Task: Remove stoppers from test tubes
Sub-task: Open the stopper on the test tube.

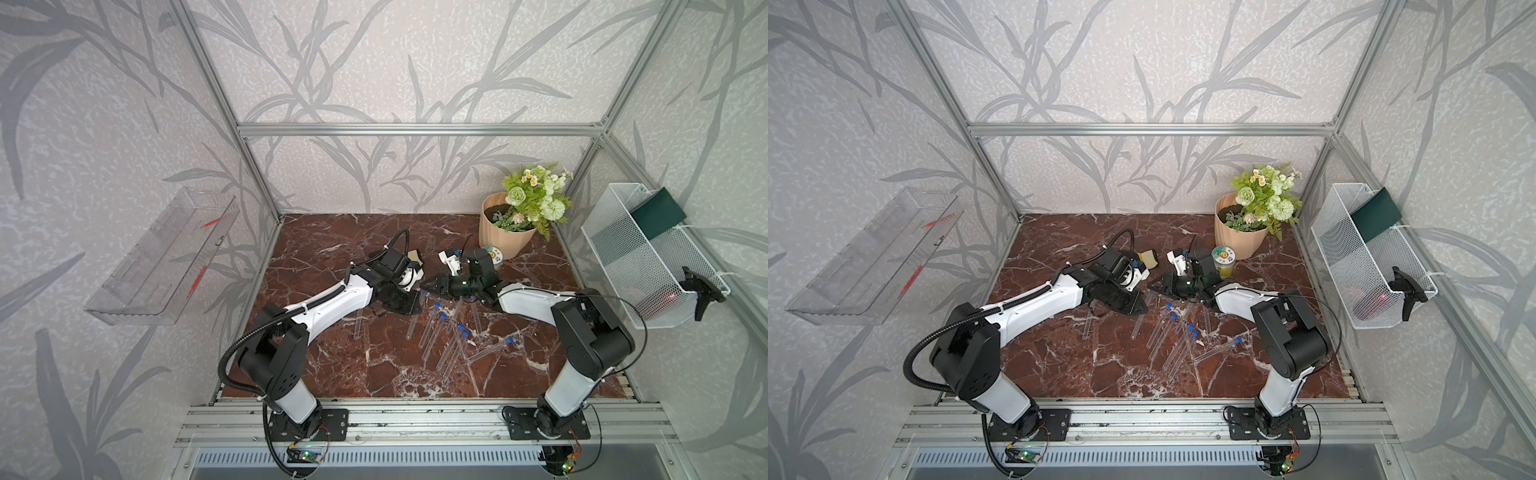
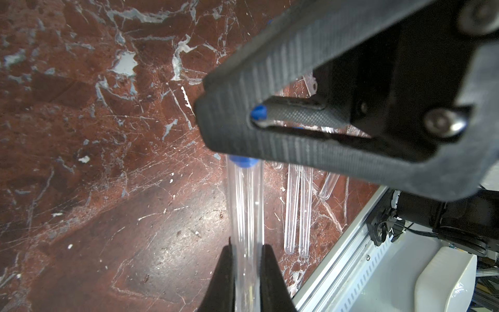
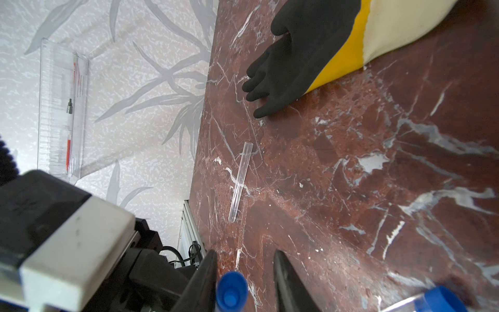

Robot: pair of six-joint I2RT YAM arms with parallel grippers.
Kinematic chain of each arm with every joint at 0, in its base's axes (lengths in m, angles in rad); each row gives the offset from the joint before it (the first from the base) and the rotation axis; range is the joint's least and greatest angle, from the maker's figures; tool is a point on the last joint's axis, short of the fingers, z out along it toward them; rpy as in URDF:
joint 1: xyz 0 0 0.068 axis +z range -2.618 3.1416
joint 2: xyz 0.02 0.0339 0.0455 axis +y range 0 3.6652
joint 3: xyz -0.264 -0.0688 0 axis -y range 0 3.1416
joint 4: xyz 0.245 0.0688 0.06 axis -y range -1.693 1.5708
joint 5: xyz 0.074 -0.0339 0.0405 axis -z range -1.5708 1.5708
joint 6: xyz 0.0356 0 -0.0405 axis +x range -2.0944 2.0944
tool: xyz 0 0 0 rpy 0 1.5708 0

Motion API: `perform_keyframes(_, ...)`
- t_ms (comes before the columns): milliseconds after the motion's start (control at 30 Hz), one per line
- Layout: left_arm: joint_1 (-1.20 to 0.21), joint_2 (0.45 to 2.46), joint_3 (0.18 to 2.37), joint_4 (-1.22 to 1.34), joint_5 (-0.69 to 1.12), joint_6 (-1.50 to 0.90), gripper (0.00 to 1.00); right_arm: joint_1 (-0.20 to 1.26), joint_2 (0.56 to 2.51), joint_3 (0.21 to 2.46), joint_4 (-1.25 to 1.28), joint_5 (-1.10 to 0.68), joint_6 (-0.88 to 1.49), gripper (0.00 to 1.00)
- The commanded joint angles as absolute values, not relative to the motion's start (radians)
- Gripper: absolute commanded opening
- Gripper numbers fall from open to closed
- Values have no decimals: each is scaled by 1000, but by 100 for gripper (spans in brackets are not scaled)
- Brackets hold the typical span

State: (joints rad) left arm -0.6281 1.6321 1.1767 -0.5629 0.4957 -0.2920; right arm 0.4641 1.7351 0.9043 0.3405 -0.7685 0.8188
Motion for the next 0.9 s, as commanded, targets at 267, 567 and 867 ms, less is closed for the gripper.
perform_keyframes(267,-630,1601,1173,-551,506,-295,10,476,1754,937,355,-780,812,29)
perform_keyframes(567,-629,1603,1173,-549,504,-296,9,476,1746,937,339,-780,796,20)
perform_keyframes(867,-630,1601,1172,-548,500,-300,9,477,1745,936,341,-781,798,12)
